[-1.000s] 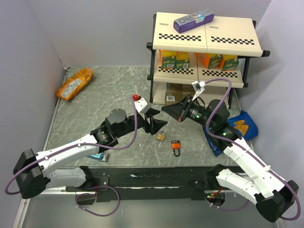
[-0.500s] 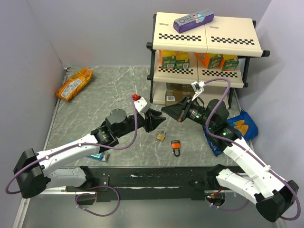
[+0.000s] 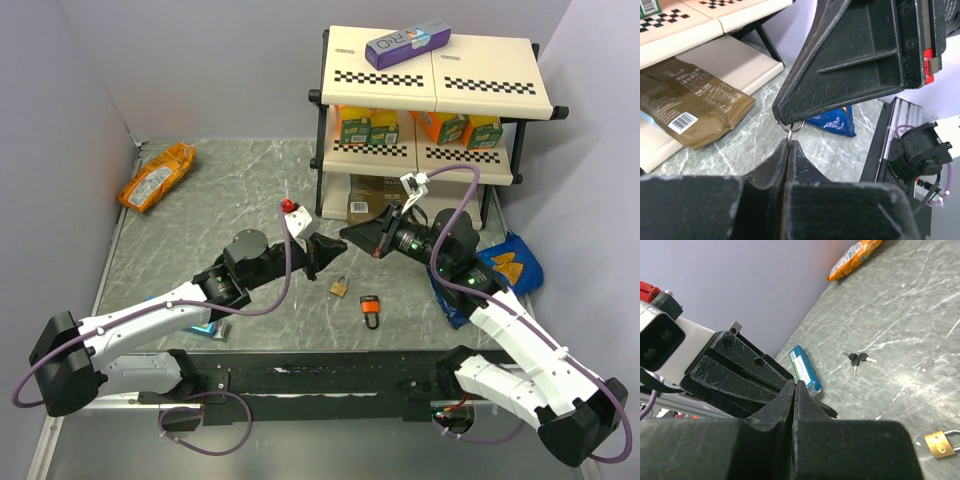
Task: Unlock with the key
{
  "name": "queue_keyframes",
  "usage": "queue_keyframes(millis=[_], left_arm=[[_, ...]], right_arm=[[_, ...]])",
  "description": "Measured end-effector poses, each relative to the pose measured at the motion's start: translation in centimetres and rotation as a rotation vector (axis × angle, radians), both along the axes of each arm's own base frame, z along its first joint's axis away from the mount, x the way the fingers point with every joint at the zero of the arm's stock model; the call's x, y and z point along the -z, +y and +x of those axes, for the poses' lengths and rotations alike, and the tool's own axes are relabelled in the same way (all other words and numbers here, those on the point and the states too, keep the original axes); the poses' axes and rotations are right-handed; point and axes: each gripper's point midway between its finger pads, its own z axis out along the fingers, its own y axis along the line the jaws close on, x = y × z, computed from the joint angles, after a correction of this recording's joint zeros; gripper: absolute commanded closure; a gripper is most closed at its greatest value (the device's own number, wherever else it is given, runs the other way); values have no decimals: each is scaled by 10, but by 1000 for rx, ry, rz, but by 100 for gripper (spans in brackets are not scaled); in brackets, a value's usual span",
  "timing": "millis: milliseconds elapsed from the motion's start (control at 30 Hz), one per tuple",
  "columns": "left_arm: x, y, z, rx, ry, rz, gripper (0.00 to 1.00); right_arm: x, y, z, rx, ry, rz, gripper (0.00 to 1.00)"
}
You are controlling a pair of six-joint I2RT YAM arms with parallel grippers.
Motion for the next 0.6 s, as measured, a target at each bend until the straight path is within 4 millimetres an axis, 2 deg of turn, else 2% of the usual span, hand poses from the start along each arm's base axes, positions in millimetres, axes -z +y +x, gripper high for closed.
queue_keyframes(millis=[167,233,333,367,433,500,600], left_arm=[[9,0,-8,45,5,41,99],[16,1,-13,72,11,72,99],[28,1,-24,137,34,132,99],[32,1,-31,175,45,155,99],[37,0,-45,245,62,187,99],[43,1,-60,324,88,220,99],[47,1,-79,428,125,245,99]], right_arm=[[8,-1,-2,-6,12,-30,100],[15,-1,-5,-20,16,-58,92],[28,-3,-11,-51,14,-118,61],[33,-6,-11,-47,8,-145,43],[40,-11,-12,-37,-2,-190,33],[48,-19,-15,-32,-26,-251,31],[51,-29,-24,-46,-72,-311,40]])
